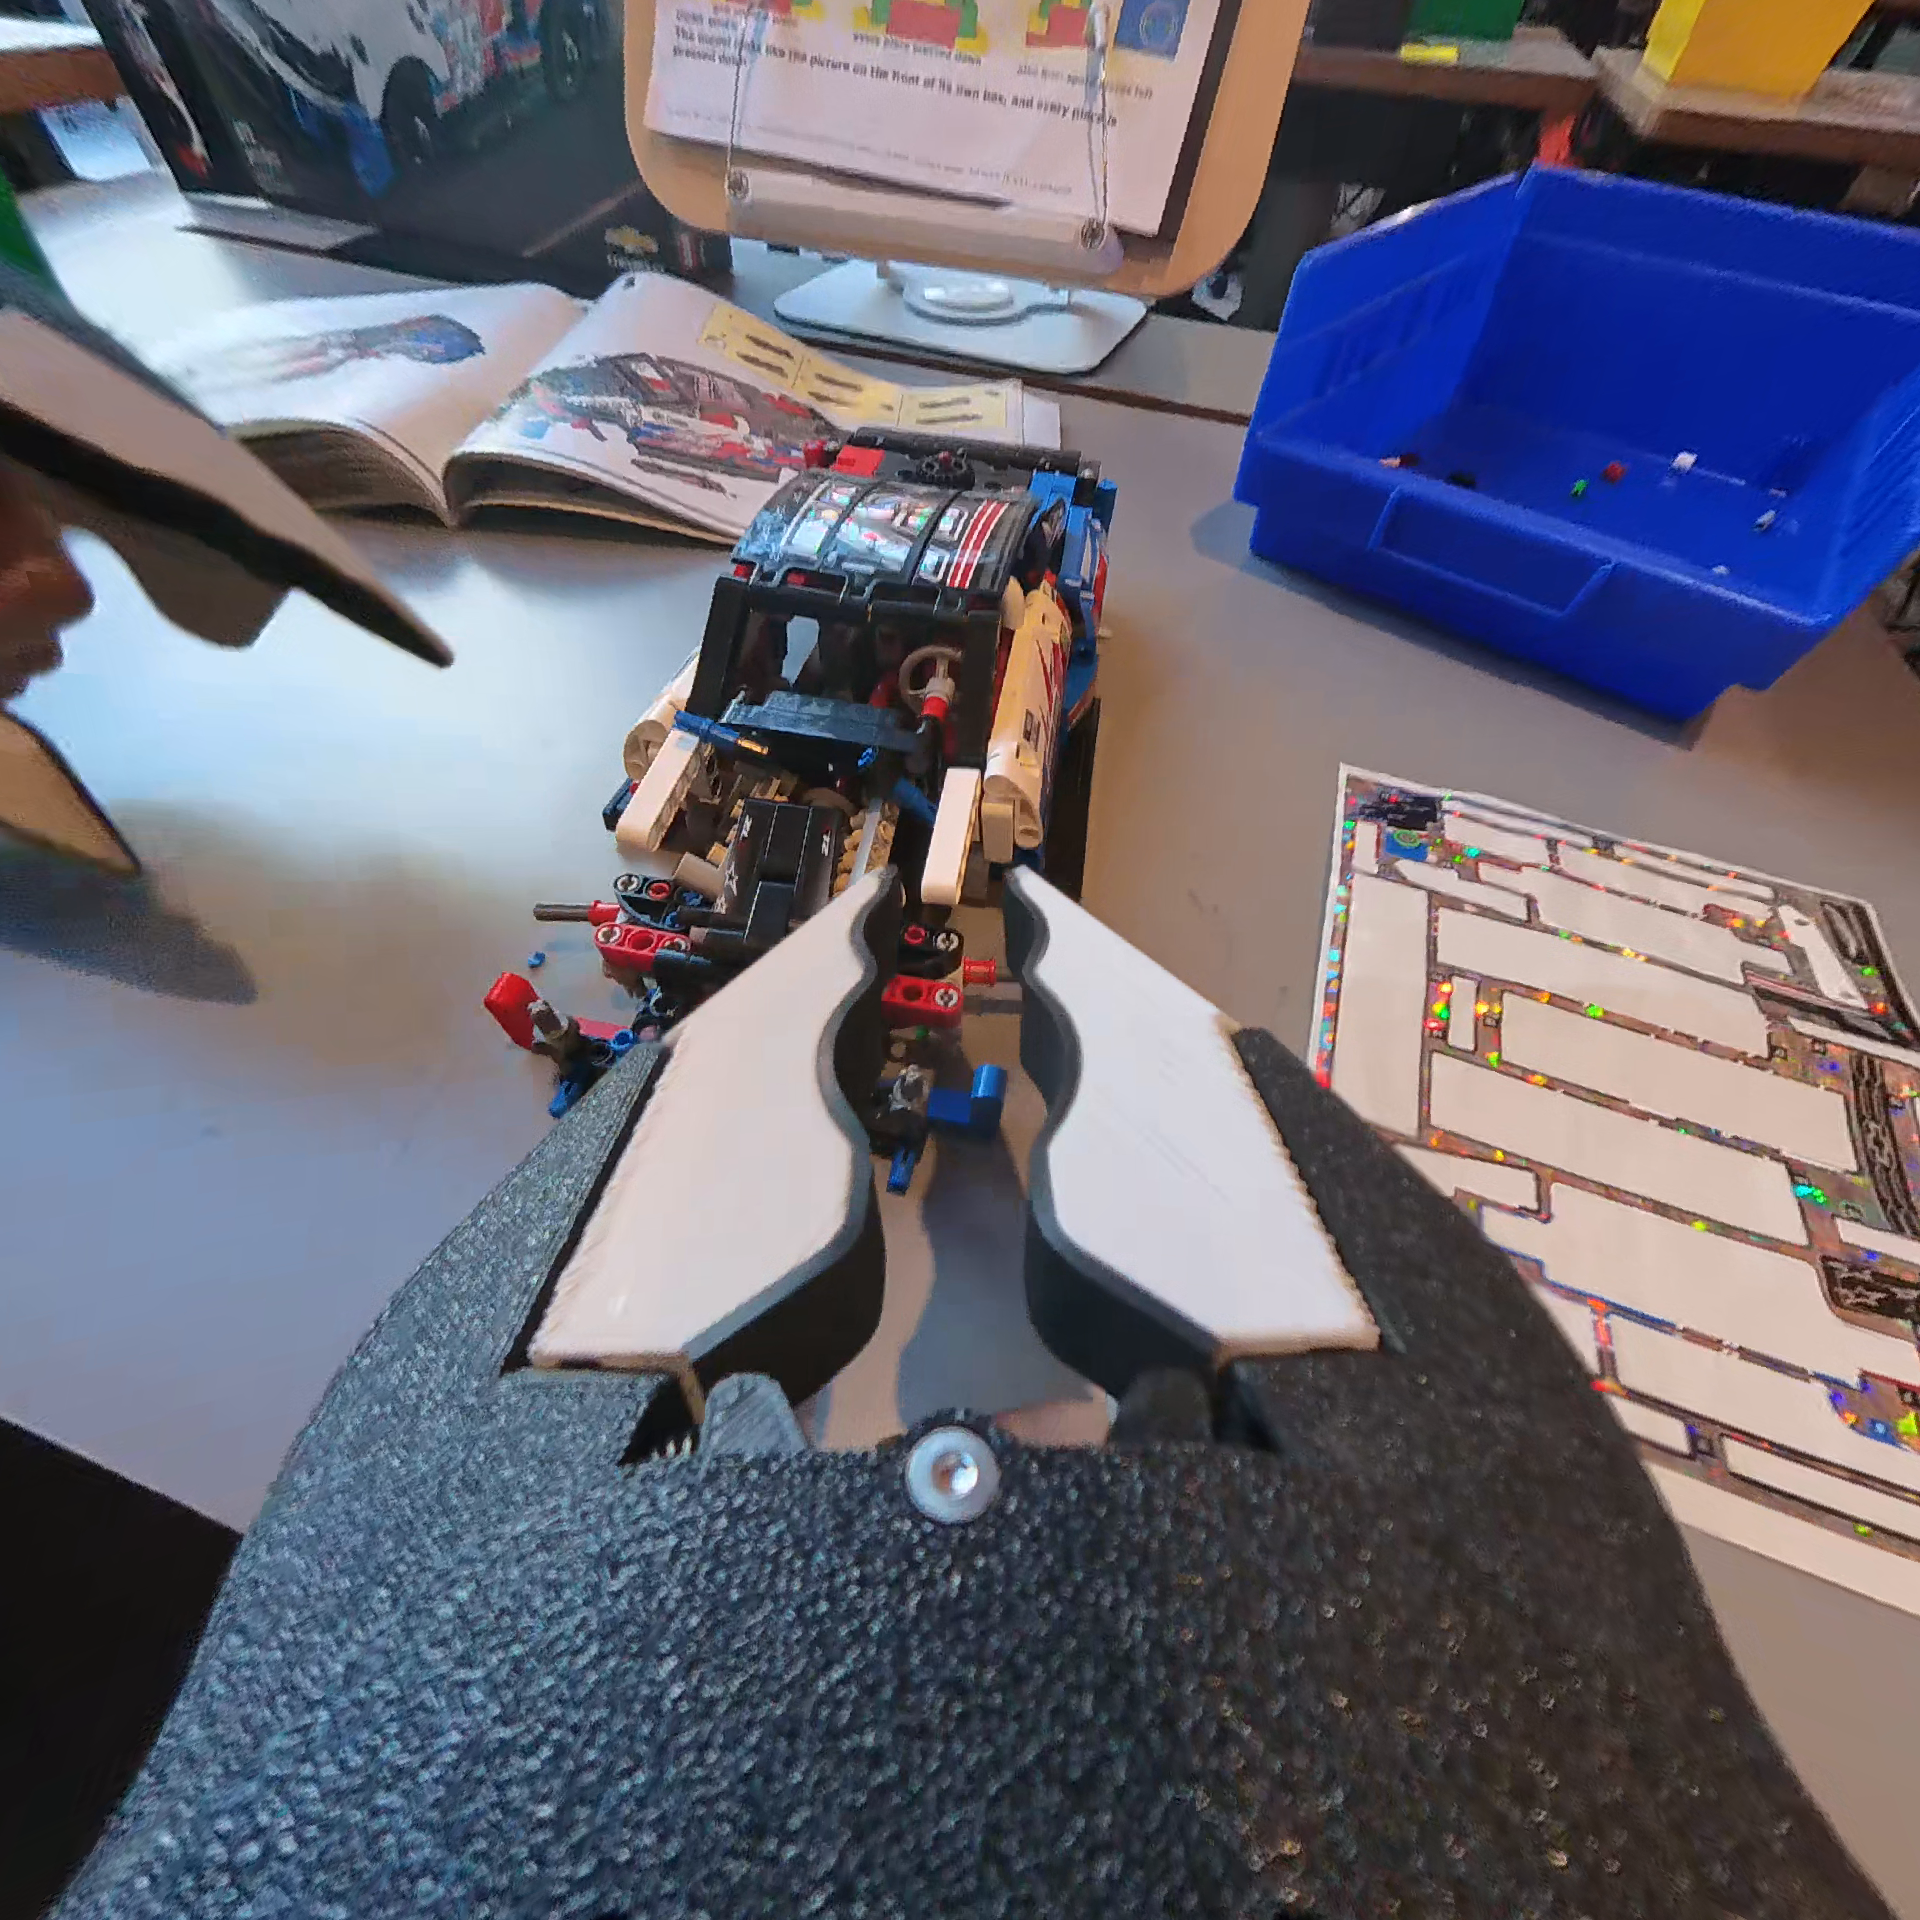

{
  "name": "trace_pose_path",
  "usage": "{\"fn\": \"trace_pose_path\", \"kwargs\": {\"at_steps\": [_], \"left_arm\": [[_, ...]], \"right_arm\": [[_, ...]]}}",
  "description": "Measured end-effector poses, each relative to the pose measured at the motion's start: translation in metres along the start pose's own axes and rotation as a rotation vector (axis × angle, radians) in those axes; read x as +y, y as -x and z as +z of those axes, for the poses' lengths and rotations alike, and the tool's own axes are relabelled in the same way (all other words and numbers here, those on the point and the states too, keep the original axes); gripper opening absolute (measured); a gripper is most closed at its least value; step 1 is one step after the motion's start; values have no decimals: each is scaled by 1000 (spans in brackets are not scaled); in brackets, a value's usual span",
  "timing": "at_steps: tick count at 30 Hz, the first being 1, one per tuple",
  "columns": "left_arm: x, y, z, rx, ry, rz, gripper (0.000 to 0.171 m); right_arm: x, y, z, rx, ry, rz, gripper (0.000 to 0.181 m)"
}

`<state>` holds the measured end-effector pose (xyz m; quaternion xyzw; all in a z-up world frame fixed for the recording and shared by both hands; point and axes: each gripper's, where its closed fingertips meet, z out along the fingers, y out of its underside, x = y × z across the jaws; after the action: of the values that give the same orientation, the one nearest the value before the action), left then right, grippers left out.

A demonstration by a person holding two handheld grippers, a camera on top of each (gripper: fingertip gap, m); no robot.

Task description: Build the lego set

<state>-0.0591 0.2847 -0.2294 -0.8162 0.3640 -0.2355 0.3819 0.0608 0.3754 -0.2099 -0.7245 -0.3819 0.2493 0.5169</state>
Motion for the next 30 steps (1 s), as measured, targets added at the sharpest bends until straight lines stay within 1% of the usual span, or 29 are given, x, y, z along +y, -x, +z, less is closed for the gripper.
{"fn": "trace_pose_path", "kwargs": {"at_steps": [3,5,9,11,14,17,21,24,27,30], "left_arm": [[12,-5,-8,-29,-90,-36,86],[15,-6,-12,-47,-141,-58,78],[3,-4,-25,-18,-267,-139,76],[0,-1,-30,7,-302,-185,76],[0,7,-33,1,-327,-245,74],[0,5,-33,47,-331,-269,73],[0,-1,-32,64,-318,-230,74],[-2,-6,-34,69,-335,-196,73],[-4,-11,-38,115,-357,-191,68],[-1,-21,-38,221,-326,-177,66]], "right_arm": [[-11,-5,-6,32,-65,-27,19],[-14,-10,-8,55,-79,-30,19],[-12,-20,-4,97,-68,-37,20],[-13,-28,-2,127,-71,-48,20],[-14,-36,3,141,-69,-39,20],[-15,-40,5,141,-76,-32,20],[-16,-39,6,111,-86,-9,21],[-19,-40,3,99,-112,25,20],[-26,-42,2,62,-170,114,21],[-42,-49,0,27,-298,197,20]]}}
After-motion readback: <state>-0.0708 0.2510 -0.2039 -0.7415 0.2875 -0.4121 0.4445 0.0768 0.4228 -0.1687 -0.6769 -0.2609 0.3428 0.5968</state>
